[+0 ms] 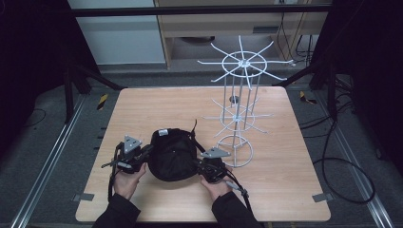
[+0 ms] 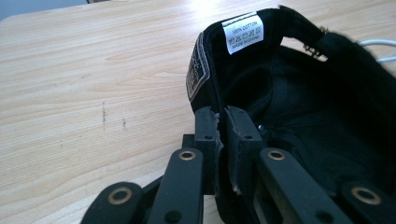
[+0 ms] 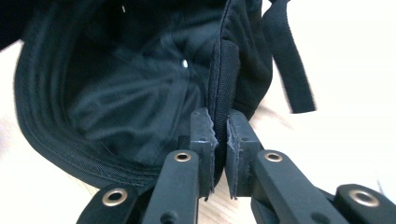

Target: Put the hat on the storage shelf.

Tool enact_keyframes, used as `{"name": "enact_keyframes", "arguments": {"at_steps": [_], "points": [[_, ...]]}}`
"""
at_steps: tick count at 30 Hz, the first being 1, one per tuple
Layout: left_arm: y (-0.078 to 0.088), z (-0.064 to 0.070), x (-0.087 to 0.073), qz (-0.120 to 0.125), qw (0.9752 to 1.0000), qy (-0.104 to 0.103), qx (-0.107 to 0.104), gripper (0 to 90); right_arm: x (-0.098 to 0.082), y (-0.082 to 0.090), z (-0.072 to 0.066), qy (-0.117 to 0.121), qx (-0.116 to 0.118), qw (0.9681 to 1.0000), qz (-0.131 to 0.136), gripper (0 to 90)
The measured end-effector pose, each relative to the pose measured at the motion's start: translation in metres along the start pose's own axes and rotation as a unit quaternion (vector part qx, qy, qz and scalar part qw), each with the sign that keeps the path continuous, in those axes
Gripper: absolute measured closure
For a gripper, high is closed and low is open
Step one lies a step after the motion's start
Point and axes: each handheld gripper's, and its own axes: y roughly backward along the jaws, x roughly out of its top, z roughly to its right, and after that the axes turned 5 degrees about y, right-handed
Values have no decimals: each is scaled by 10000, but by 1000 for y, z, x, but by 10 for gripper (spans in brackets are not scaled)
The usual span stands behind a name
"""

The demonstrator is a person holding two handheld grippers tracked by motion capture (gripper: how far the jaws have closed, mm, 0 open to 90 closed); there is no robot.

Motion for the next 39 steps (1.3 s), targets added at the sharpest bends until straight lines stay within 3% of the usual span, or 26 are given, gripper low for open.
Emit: {"name": "enact_keyframes", "arguments": {"at_steps": [4,6,9,14,18,22,25,30,39], "points": [[1,0,-1,29,9999,68,-104,832,9,16,3,96,-27,9991,400,842],[1,1,-2,36,9999,68,-130,832,12,19,3,167,-68,9987,479,843],[-2,5,-5,-35,9999,2,-141,829,26,37,1,509,-138,9951,840,847],[-11,9,-11,-230,9996,-94,-140,825,35,44,-5,773,-6,9915,1046,850],[-20,8,-16,-380,9992,-35,-152,820,39,45,-11,963,163,9884,1165,851],[-31,5,-19,-502,9984,152,-220,816,40,43,-18,1297,310,9837,1206,851],[-37,3,-22,-576,9977,262,-251,811,40,41,-22,1431,493,9807,1237,852],[-39,2,-23,-581,9976,251,-275,805,38,37,-28,1512,913,9762,1257,852],[-42,-2,-25,-640,9972,252,-306,802,33,25,-34,1380,1764,9686,1076,852]]}}
